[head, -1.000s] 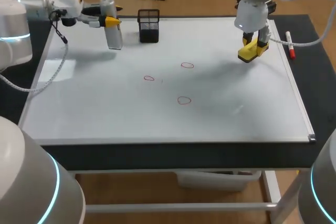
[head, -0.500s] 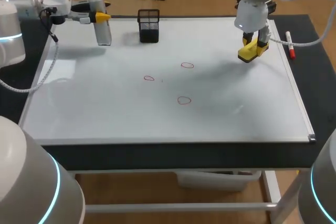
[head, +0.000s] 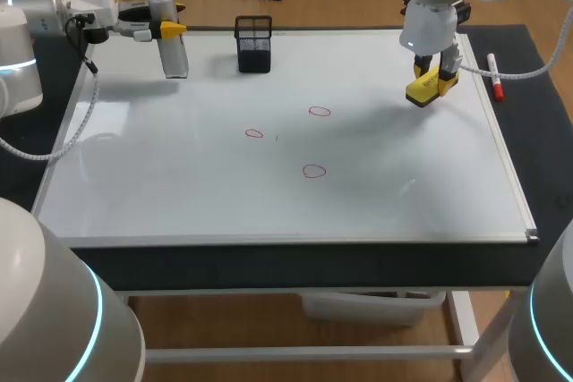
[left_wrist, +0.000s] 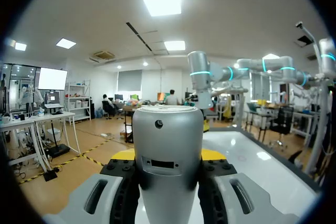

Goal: Pick up the inspection probe, press it on each red-marked spot on the whiteboard one by one, put down the probe, pick up the eraser, and wipe off all the red marks.

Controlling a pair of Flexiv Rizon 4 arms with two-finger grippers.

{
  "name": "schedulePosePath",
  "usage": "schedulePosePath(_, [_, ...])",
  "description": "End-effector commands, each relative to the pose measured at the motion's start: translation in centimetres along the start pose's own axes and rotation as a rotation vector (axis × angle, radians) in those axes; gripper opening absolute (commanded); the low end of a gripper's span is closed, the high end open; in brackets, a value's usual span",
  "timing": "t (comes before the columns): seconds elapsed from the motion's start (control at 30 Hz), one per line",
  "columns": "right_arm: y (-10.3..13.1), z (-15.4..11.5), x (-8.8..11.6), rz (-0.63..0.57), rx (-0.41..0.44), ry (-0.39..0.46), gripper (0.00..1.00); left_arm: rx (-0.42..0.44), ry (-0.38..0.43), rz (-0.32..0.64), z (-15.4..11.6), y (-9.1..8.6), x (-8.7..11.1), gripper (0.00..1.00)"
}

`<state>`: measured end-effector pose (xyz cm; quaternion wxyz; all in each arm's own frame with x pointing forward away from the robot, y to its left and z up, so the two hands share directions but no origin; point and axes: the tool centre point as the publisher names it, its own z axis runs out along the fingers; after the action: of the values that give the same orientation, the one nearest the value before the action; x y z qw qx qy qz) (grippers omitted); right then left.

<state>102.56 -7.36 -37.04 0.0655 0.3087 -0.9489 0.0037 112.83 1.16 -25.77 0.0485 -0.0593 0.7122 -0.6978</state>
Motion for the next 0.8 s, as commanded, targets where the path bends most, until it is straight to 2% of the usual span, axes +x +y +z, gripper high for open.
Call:
schedulePosePath(0.03, [-0.2,-0.2,-0.1,-0.001,0.003,0.01,0.0,-0.003,-0.005,0.001,0.0,-0.2,0.2,0.0])
schedulePosePath(0.2, [0.0,-0.5,-0.6,-0.015,0.013,0.014,0.0,-0.003,-0.005,0.001,0.0,-0.2,0.2,0.0])
schedulePosePath(0.4, [1.6,-1.0,-1.6,-0.064,0.029,0.005,0.0,-0.003,-0.005,0.001,0.0,-0.2,0.2,0.0])
schedulePosePath(0.8, [7.2,-1.4,-5.3,-0.225,0.063,0.001,0.0,-0.003,-0.005,0.001,0.0,-0.2,0.2,0.0])
